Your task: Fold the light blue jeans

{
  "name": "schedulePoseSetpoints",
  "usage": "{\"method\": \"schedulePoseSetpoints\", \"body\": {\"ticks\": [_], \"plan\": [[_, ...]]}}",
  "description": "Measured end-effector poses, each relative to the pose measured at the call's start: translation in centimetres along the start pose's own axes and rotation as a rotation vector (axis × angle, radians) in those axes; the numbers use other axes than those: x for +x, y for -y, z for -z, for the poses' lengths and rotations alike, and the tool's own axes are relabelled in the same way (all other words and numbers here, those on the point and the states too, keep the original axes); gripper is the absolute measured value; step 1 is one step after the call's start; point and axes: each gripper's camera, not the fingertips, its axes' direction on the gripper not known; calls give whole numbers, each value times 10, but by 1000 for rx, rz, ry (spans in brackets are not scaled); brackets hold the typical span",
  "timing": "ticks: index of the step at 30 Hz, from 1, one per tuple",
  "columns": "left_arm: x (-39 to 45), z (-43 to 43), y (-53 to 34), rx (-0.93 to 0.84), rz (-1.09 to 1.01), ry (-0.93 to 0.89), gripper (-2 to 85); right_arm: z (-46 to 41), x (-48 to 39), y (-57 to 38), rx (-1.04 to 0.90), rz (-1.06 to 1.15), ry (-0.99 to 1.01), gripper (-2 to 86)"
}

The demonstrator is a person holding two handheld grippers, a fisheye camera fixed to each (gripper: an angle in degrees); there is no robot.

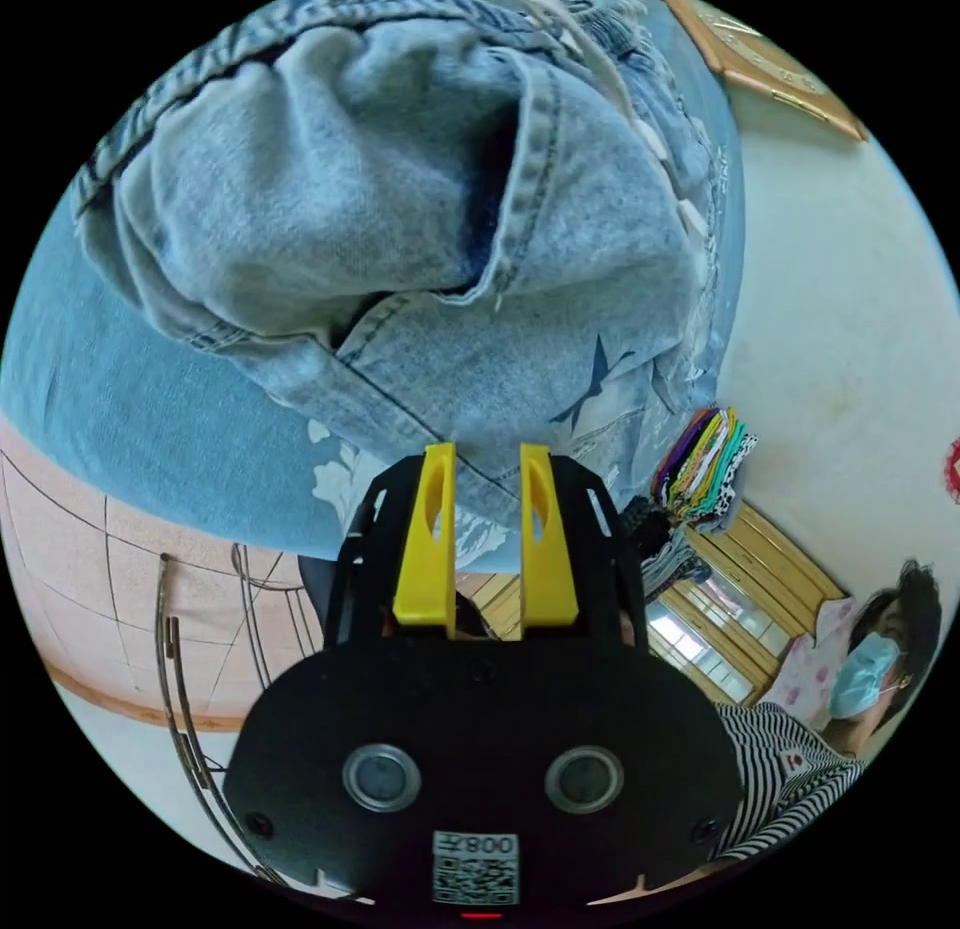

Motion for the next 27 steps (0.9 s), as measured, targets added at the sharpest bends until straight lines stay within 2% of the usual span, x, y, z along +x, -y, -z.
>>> {"method": "schedulePoseSetpoints", "body": {"ticks": [3,9,20,22,27], "plan": [[0,16,-26,30,-7,51,92,6,-3,-1,2,35,-107,77],[-22,31,-56,80,75,37,94,2,2,5,-5,14,-126,78],[-40,35,-91,84,180,33,14,-6,-21,4,-26,14,-244,72],[-41,37,-96,86,179,12,7,-8,-28,4,-38,26,-276,63],[-22,41,-111,42,82,94,0,-15,-47,4,-86,101,-317,23]]}}
